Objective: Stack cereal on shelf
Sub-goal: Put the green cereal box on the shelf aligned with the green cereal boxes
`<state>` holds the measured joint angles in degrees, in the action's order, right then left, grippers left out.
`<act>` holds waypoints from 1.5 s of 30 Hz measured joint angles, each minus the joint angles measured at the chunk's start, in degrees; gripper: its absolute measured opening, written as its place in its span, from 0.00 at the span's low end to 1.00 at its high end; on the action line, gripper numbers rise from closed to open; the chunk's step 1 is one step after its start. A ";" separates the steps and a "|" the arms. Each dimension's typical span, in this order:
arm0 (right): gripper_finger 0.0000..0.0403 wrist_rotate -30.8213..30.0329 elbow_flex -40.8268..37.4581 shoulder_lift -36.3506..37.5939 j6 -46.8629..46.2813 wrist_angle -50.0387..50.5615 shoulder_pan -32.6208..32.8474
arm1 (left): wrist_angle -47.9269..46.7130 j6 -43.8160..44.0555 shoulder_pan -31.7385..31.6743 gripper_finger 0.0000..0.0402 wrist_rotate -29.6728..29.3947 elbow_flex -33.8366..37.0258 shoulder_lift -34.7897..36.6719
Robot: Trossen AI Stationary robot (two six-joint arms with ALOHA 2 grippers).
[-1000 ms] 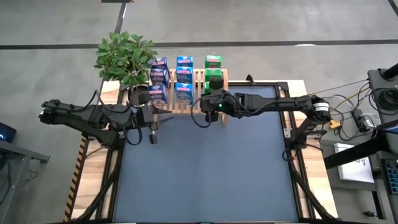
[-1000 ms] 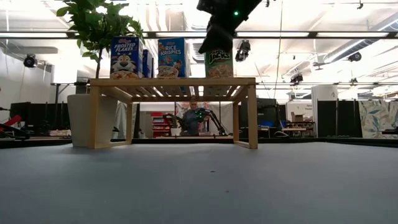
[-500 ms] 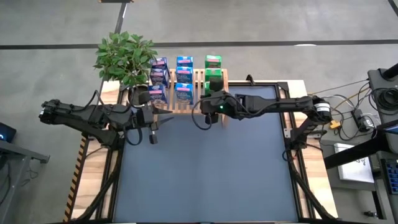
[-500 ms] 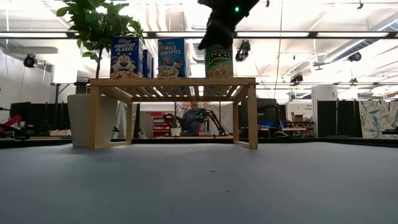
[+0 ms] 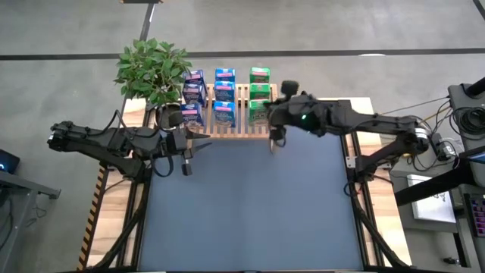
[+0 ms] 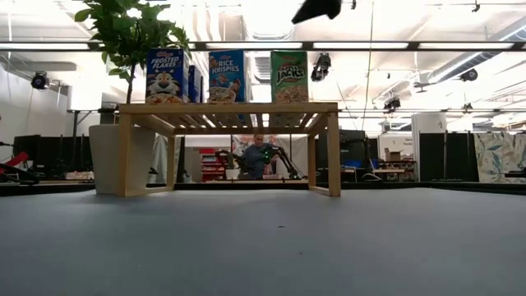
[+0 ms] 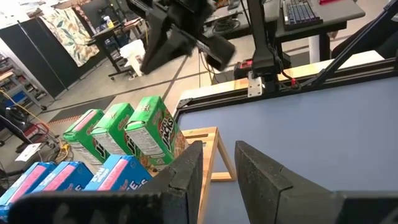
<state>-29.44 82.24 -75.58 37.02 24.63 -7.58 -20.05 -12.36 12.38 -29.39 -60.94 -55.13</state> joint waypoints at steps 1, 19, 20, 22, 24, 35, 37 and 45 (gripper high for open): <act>0.03 1.01 0.00 0.85 -0.90 1.23 -1.07 | -0.04 0.10 0.02 0.19 0.00 0.01 0.00; 0.03 23.61 -1.92 0.16 -6.23 3.93 -13.89 | -0.15 1.07 0.00 0.19 0.00 0.00 0.00; 0.03 23.68 -1.92 -0.14 -6.04 3.54 -13.84 | -0.17 1.07 0.01 0.19 0.00 0.00 0.00; 0.03 23.66 -1.92 -0.69 -5.67 3.26 -13.83 | -0.24 1.09 0.02 0.19 0.00 0.02 0.00; 0.03 23.47 -1.92 -1.14 -5.63 3.37 -13.83 | -0.31 1.07 0.02 0.19 0.00 0.00 0.00; 0.03 23.42 -1.92 -0.47 -9.08 6.06 -13.41 | -0.37 1.07 0.02 0.19 0.00 0.01 0.00; 0.03 23.37 -1.92 -0.47 -9.74 6.40 -13.41 | -0.37 1.07 0.02 0.19 0.00 0.01 0.00; 0.03 21.63 -1.92 -0.53 -10.46 6.01 -13.41 | -0.02 1.07 0.02 0.19 0.00 0.02 0.00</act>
<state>-7.81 80.31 -76.12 26.57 30.63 -20.99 -20.07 -11.29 12.40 -29.39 -60.93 -55.13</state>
